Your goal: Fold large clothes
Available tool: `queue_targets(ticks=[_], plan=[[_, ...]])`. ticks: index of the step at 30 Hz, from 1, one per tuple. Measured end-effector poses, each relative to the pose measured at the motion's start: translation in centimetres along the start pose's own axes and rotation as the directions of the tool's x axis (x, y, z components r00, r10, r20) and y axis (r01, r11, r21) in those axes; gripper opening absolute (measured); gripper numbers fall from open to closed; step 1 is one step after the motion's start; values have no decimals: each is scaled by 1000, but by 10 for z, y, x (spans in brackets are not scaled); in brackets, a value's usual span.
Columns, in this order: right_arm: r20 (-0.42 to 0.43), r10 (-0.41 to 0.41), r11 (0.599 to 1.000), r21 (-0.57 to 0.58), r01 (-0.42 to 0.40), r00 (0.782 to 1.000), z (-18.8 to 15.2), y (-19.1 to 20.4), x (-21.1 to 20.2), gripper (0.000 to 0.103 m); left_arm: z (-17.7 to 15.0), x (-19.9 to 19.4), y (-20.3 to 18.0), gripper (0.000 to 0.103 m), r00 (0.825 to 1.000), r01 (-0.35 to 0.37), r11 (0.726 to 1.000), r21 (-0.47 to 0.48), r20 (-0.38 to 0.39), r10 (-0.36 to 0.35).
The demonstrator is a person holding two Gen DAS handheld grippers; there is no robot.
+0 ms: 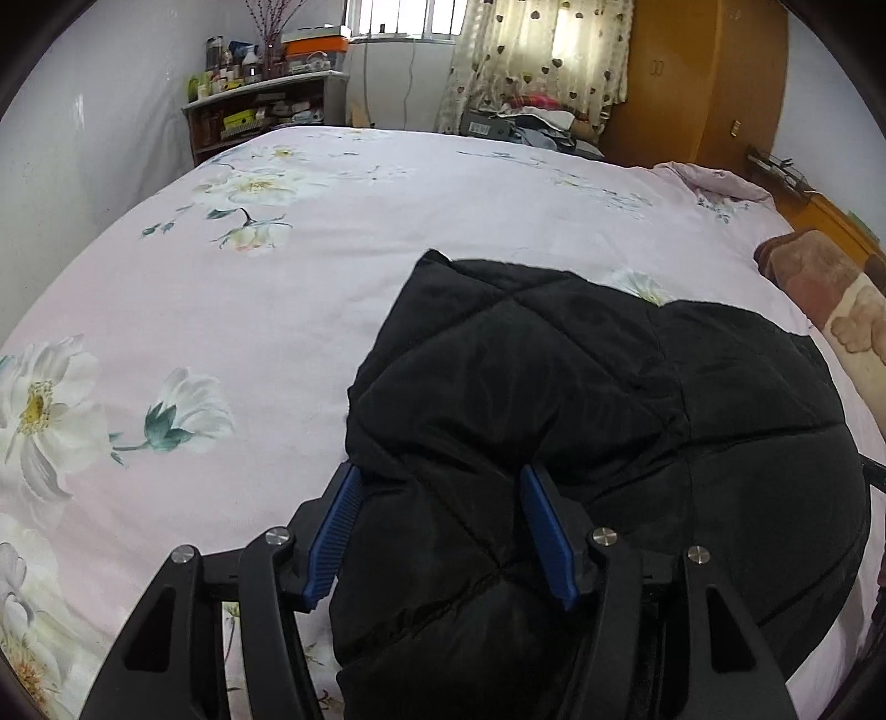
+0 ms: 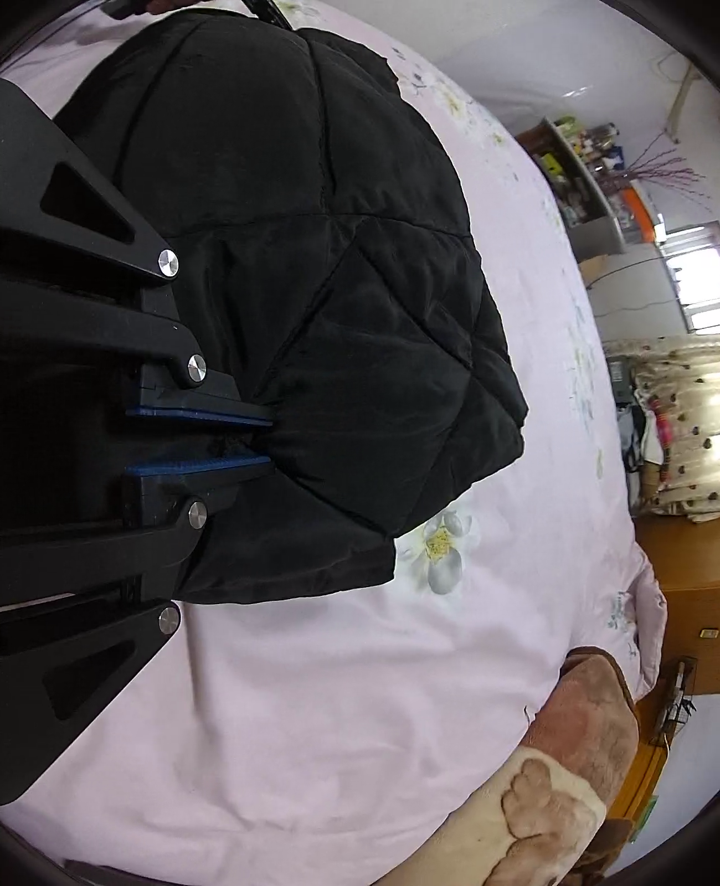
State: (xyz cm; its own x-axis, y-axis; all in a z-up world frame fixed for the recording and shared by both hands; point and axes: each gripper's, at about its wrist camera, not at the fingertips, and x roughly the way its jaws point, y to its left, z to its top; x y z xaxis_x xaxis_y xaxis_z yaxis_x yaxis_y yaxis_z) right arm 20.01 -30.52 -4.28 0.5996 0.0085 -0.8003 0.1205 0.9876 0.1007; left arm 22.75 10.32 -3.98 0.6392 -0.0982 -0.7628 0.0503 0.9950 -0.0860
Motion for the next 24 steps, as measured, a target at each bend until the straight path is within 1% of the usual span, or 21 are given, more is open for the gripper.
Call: queue_targets(ticks=[3,5,7,8,9,10,11,13,14,15,17,19,22,24], plan=[[6,-22,999,-24,22,1000,7,6,-14,12,4,-19,-6,54,1000,-17,1000,20,16,16],[30,-10,1000,-21,10,999,1,5,-33,13,0,-41,-7,53,999,1,1000,25,54,-2],[60,8,1000,-24,-7,998,-11,4,-56,13,-10,-64,-9,53,996,12,999,33,87,-15],[63,11,1000,-26,-10,998,-16,4,-61,13,-18,-73,-9,53,995,17,999,38,94,-21],[62,13,1000,-26,-12,998,-27,4,-67,13,-27,-77,-8,50,996,21,999,39,89,-25],[52,11,1000,-27,-9,999,-36,3,-68,13,-35,-76,-7,48,997,23,999,38,71,-26],[36,4,1000,-25,-3,999,-44,2,-66,13,-43,-71,-5,44,999,21,999,38,44,-22],[-13,-7,1000,-8,7,1000,-54,-3,-52,13,-56,-53,-1,40,1000,10,1000,13,-26,-10],[-40,-13,1000,11,13,999,-59,-8,-41,13,-61,-46,2,40,999,20,1000,-6,-41,-20],[-50,-8,1000,22,9,999,-59,-10,-37,13,-63,-41,2,40,998,21,1000,-19,-51,-22],[-55,-6,1000,25,7,998,-58,-10,-34,13,-61,-40,0,40,999,7,1000,-11,-47,-7],[-64,-24,1000,7,24,998,-55,-7,-34,13,-58,-41,-4,40,999,-4,1000,-12,-54,3],[-54,-30,1000,8,30,998,-54,-5,-47,13,-54,-54,-10,39,998,-13,1000,-6,-53,12],[-40,-11,1000,14,12,999,-56,-3,-60,20,-53,-68,-16,39,999,-11,1000,1,-43,11]])
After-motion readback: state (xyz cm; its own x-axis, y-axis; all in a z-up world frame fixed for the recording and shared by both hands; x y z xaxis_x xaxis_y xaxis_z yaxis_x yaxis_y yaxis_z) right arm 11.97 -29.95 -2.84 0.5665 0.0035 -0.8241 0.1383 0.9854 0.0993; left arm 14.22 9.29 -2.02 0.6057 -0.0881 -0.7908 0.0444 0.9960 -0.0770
